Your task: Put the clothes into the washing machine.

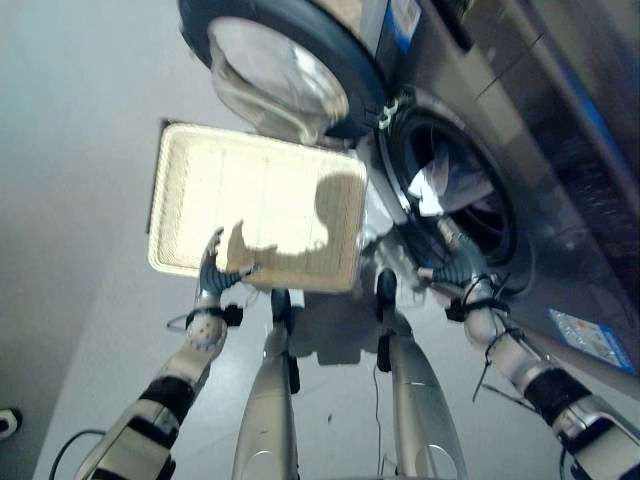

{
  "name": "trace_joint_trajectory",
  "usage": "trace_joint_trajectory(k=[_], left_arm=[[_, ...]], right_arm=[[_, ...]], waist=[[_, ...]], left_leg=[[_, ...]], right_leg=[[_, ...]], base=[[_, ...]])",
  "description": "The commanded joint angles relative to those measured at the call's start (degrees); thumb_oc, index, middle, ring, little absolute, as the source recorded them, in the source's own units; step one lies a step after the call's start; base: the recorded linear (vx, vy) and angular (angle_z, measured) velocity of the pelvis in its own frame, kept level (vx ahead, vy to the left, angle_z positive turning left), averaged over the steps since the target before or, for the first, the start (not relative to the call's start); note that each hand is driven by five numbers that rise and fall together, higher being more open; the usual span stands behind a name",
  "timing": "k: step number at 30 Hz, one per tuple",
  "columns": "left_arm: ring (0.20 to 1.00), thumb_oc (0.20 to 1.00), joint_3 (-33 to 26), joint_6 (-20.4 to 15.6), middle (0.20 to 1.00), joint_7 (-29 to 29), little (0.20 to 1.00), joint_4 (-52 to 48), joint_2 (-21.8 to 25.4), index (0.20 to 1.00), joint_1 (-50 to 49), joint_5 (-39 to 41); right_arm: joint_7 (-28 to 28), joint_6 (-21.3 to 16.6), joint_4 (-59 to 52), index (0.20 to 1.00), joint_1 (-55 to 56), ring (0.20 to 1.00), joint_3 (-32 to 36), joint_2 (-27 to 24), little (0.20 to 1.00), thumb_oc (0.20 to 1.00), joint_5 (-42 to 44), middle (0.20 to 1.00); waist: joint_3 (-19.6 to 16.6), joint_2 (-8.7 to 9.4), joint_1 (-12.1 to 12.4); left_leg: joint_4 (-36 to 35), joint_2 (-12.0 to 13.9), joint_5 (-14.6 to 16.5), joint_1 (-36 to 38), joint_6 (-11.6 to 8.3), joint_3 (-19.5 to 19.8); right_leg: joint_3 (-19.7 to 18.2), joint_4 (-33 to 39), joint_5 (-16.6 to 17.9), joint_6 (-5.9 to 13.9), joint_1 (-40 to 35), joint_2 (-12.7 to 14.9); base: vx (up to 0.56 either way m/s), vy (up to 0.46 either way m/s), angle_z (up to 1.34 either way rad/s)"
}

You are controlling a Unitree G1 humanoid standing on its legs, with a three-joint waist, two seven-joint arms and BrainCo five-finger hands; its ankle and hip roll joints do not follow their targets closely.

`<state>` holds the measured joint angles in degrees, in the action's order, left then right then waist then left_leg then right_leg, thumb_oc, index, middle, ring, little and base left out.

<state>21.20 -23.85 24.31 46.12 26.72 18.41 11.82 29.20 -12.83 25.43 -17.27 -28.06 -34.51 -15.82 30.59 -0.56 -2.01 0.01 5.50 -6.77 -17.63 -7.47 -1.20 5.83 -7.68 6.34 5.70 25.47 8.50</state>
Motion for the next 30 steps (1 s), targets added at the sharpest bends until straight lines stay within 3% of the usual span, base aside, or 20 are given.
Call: trace_joint_trajectory(k=[1,6,9,10,11,12,14,17,19,21,22,26,30], left_arm=[[1.000,1.000,-0.5,0.5,1.000,-4.9,1.000,3.0,-0.6,1.000,-1.8,-3.1],[1.000,1.000,-2.3,2.7,1.000,-11.0,1.000,6.3,-1.6,1.000,-7.9,-4.7],[1.000,1.000,-3.3,3.0,1.000,-13.8,1.000,9.0,-2.7,1.000,-11.3,-7.5],[1.000,1.000,-3.3,3.3,1.000,-14.3,1.000,11.0,-3.6,1.000,-13.0,-10.4],[1.000,1.000,-3.3,3.5,1.000,-14.3,1.000,11.2,-3.6,1.000,-13.1,-10.7],[1.000,1.000,-3.2,4.0,1.000,-15.0,1.000,13.6,-4.2,1.000,-14.0,-12.3],[1.000,1.000,-3.4,5.1,1.000,-16.3,1.000,16.9,-5.5,1.000,-14.9,-13.8],[1.000,1.000,-4.1,5.6,1.000,-17.9,1.000,19.5,-6.8,1.000,-15.5,-13.3],[1.000,1.000,-6.6,9.0,1.000,-22.0,1.000,22.1,-8.6,1.000,-16.8,-9.2],[1.000,1.000,-6.8,9.2,1.000,-22.2,1.000,22.2,-8.6,1.000,-16.8,-9.0],[1.000,1.000,-8.8,12.3,1.000,-26.9,1.000,23.5,-8.9,1.000,-17.5,-6.3],[1.000,1.000,-10.8,15.5,1.000,-31.2,1.000,25.3,-9.0,1.000,-18.8,-5.3],[1.000,1.000,-12.4,18.0,1.000,-32.3,1.000,26.9,-9.1,1.000,-19.2,-4.9]], right_arm=[[-7.5,-4.2,-0.1,1.000,3.8,1.000,0.2,0.0,1.000,1.000,7.5,1.000],[-17.7,-1.7,8.4,1.000,11.2,1.000,4.2,5.4,1.000,1.000,19.0,1.000],[-23.7,0.4,18.7,1.000,14.1,1.000,8.1,9.4,1.000,1.000,26.6,1.000],[-27.1,2.7,25.8,1.000,14.8,1.000,10.2,11.6,1.000,1.000,29.1,1.000],[-27.4,3.3,26.3,1.000,14.9,1.000,10.4,11.7,1.000,1.000,29.5,1.000],[-28.9,3.9,33.9,1.000,15.2,1.000,12.3,13.7,1.000,1.000,28.6,1.000],[-30.2,8.8,41.1,1.000,15.3,1.000,14.5,15.5,1.000,1.000,30.2,1.000],[-31.2,11.3,45.8,1.000,15.2,1.000,16.7,16.4,1.000,1.000,30.2,1.000],[-32.0,16.2,51.0,1.000,15.3,1.000,19.5,17.4,1.000,1.000,28.5,1.000],[-32.1,16.4,51.2,1.000,15.3,1.000,19.6,17.4,1.000,1.000,28.5,1.000],[-33.0,17.9,53.3,1.000,15.5,1.000,20.5,17.6,1.000,1.000,27.9,1.000],[-33.6,18.6,54.1,1.000,15.9,1.000,21.8,18.0,1.000,1.000,27.5,1.000],[-33.6,19.0,54.5,1.000,16.0,1.000,22.3,18.3,1.000,1.000,26.2,1.000]], waist=[[-2.1,0.15,0.8],[-8.5,0.12,0.1],[-12.6,0.12,0.1],[-15.0,0.06,0.2],[-15.1,0.06,0.3],[-17.3,-0.04,0.5],[-19.8,-0.15,1.0],[-21.4,-0.19,1.3],[-23.3,-0.40,1.8],[-23.4,-0.41,1.8],[-24.3,-0.45,2.1],[-25.5,-0.42,2.2],[-26.2,-0.36,2.2]], left_leg=[[0.6,-4.3,4.0,5.6,3.36,-3.4],[-2.7,-3.9,4.1,13.0,2.50,-4.8],[-4.2,-3.7,4.1,16.6,2.41,-5.7],[-5.0,-3.3,4.3,18.7,2.36,-6.4],[-5.0,-3.3,4.4,18.8,2.36,-6.4],[-5.0,-3.1,4.9,20.3,2.28,-7.0],[-5.0,-3.1,5.5,22.1,2.31,-7.6],[-5.0,-3.1,6.1,23.5,2.38,-8.4],[-5.0,-3.0,6.9,25.4,2.65,-9.2],[-5.0,-3.0,7.0,25.5,2.68,-9.2],[-5.0,-2.9,7.5,26.6,2.96,-9.2],[-5.0,-2.9,7.9,27.7,3.34,-8.6],[-5.0,-2.8,8.3,28.2,3.71,-8.2]], right_leg=[[3.1,0.2,-2.8,2.75,-7.1,-2.7],[2.5,4.9,-2.7,2.68,-15.6,-2.4],[2.6,7.0,-2.4,2.69,-19.8,-2.4],[2.9,8.4,-2.3,2.72,-22.3,-2.4],[3.0,8.6,-2.2,2.72,-22.6,-2.4],[3.3,9.8,-2.0,2.69,-24.8,-2.5],[3.8,11.6,-1.8,2.63,-27.3,-2.5],[3.8,12.5,-1.8,2.53,-28.9,-2.5],[3.6,12.7,-2.3,2.40,-30.6,-2.4],[3.5,12.7,-2.4,2.38,-30.7,-2.4],[3.1,12.7,-2.8,2.22,-32.0,-2.3],[2.5,12.5,-3.2,1.91,-32.9,-2.4],[1.7,12.1,-3.7,1.70,-33.3,-2.5]], base=[[0.09,0.067,0.00],[0.12,0.057,-0.05],[0.16,0.037,0.02],[0.16,0.025,0.04],[0.22,0.044,0.03],[0.14,0.044,0.02],[0.18,0.073,0.02],[0.12,0.063,-0.02],[0.09,0.061,-0.01],[0.06,0.024,-0.05],[0.08,0.024,-0.07],[0.07,0.014,-0.03],[0.01,0.002,0.00]])
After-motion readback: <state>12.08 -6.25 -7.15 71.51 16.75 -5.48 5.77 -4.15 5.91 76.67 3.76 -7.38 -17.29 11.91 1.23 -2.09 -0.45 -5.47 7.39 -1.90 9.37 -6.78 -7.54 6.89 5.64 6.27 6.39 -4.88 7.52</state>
